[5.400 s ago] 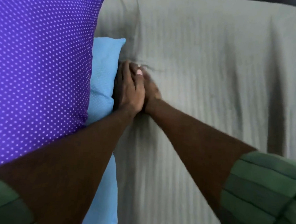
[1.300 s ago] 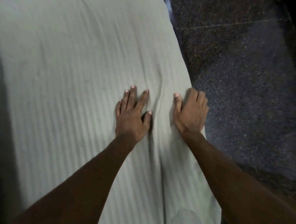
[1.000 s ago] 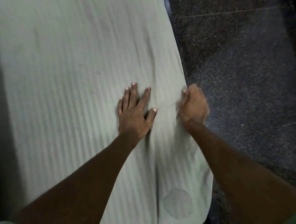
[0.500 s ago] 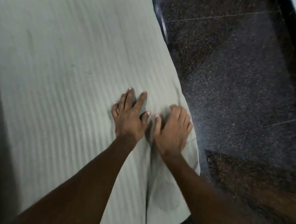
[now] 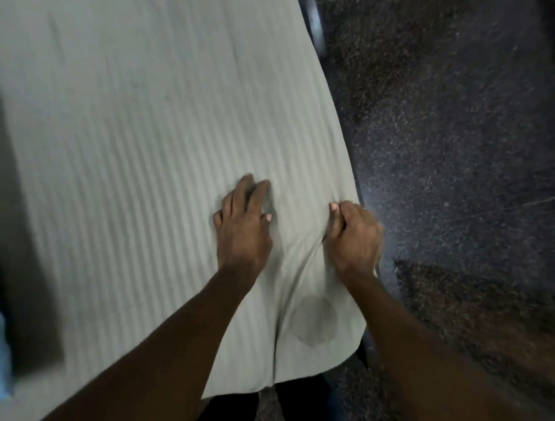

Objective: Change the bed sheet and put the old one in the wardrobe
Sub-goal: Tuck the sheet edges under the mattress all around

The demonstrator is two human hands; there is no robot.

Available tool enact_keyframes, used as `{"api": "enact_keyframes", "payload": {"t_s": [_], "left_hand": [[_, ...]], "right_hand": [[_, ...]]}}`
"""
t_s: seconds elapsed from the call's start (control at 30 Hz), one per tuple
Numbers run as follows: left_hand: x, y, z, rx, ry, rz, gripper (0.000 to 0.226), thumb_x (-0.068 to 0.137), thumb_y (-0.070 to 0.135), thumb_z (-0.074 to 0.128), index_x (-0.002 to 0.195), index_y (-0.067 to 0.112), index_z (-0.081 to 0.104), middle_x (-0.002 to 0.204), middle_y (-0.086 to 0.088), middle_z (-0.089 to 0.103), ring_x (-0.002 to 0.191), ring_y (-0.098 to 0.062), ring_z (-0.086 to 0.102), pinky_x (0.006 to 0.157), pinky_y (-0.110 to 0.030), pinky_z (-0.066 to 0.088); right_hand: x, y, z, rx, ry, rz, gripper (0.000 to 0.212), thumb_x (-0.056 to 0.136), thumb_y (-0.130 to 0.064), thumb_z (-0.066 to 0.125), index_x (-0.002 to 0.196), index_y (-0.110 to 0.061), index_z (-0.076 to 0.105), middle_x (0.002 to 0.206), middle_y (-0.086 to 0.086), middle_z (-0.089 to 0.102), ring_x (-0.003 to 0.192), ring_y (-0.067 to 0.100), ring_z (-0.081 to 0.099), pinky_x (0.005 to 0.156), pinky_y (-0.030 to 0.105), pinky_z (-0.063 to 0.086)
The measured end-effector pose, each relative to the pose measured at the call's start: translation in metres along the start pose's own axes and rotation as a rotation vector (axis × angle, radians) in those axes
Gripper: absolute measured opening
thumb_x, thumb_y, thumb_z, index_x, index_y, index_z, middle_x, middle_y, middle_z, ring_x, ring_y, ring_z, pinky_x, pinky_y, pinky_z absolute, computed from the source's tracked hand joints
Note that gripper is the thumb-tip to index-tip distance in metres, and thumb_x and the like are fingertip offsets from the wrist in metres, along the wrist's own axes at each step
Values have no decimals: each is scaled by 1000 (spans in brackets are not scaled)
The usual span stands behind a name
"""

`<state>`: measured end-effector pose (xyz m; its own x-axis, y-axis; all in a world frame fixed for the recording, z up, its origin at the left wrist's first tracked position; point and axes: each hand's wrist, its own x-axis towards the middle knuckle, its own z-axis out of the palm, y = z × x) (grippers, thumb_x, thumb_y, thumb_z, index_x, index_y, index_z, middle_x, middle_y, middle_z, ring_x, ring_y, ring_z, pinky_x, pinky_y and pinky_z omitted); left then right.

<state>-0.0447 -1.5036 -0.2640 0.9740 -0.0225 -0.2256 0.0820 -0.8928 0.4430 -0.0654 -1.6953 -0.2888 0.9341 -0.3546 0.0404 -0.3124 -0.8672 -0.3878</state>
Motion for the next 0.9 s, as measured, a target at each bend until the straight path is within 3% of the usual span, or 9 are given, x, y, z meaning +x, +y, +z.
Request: {"api": "enact_keyframes", "payload": {"t_s": [0.1,0.2,0.33,0.4,0.57,0.7,0.8,0.9], "left_hand": [[-8,-3,-2,-13,-15,25,62,96,25,66,153,28,40,164,2,27,147,-22,31,112,-50,39],[-20,-10,-6,18,-65,115,67,93,31,71,152,27,41,164,-1,27,146,-24,31,111,-47,39],[-59,-26,1,85,-173,209,79,88,33,76,155,30,35,166,0,24,146,-24,31,111,-46,40],[-91,-33,-2,121,-210,230,80,90,35,74,157,31,31,167,0,20,147,-24,28,112,-46,37],[-129,-36,-8,75,-284,165,77,89,34,75,155,31,35,167,0,17,148,-24,26,115,-45,36],[-159,-42,-5,117,-279,191,78,89,35,75,156,30,36,168,-2,16,147,-27,28,114,-47,39],[-169,-39,0,110,-225,173,73,91,34,71,155,29,37,169,-2,18,146,-29,30,112,-49,38],[-181,-32,8,92,-200,138,67,94,34,67,154,31,38,168,-3,19,144,-30,32,111,-51,37]], "right_hand": [[1,4,-2,-37,-24,25,35,105,-37,44,78,-19,58,81,8,67,78,33,61,76,44,43],[3,-4,0,-24,23,199,37,104,-41,45,80,-18,60,86,10,69,87,36,62,81,43,42],[-13,-18,-14,3,202,317,32,96,-51,56,96,-19,58,101,5,62,101,29,55,88,42,36],[-54,-27,-32,1,240,303,42,90,-58,60,98,-17,53,100,3,58,100,27,54,88,41,36],[-166,-7,-44,-163,-41,619,65,89,-74,51,106,-11,59,110,15,66,108,37,60,92,48,43],[-196,3,-57,-77,-108,455,35,103,-44,52,97,-10,62,96,18,68,87,39,65,68,37,33],[-188,10,-63,-92,-99,282,24,103,-26,53,94,-8,65,93,16,68,86,37,64,69,36,34],[-190,38,-74,-140,-82,253,21,102,-24,52,90,-10,64,90,17,68,87,38,63,73,42,43]]}}
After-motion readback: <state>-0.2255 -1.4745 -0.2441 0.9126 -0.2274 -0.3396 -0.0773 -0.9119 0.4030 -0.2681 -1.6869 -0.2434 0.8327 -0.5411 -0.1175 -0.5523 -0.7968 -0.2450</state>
